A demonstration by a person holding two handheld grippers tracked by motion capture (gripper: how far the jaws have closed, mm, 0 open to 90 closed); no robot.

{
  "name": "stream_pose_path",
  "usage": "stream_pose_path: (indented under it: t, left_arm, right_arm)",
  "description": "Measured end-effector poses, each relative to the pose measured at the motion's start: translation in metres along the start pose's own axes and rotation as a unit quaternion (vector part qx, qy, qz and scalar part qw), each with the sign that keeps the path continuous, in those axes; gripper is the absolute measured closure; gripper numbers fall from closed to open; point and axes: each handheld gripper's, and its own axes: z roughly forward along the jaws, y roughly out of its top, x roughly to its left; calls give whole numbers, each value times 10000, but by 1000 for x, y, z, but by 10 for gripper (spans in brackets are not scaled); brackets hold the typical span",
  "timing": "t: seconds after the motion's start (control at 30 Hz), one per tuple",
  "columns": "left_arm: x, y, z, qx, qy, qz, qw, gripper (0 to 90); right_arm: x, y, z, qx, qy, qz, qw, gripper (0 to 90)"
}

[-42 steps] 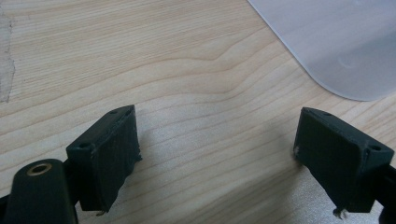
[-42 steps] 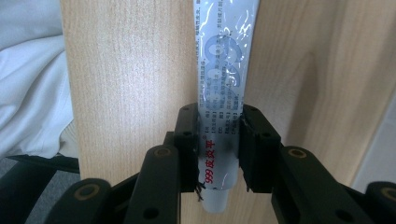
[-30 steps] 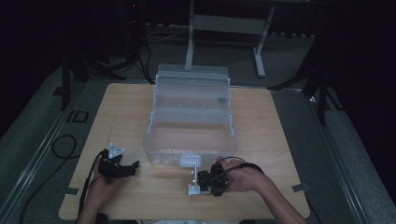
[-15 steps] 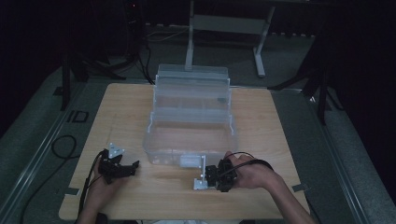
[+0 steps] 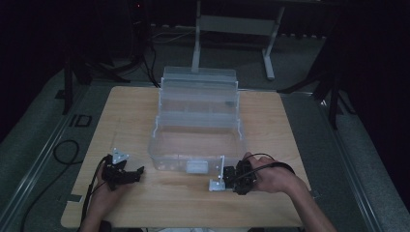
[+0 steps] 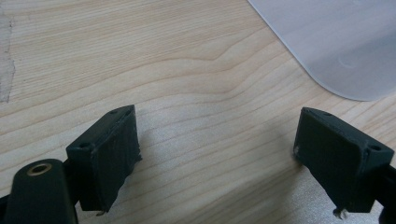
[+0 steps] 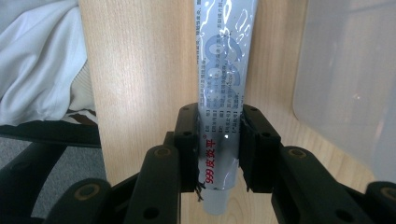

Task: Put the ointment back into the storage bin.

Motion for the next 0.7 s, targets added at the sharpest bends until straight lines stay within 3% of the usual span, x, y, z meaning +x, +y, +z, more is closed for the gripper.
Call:
stream_pose_path:
  t: [0.7]
  left_arm:
    - [0, 0, 0, 0, 0, 0, 10000, 145]
  right_arm:
    - [-11, -18, -31, -60, -184, 206, 9996, 707]
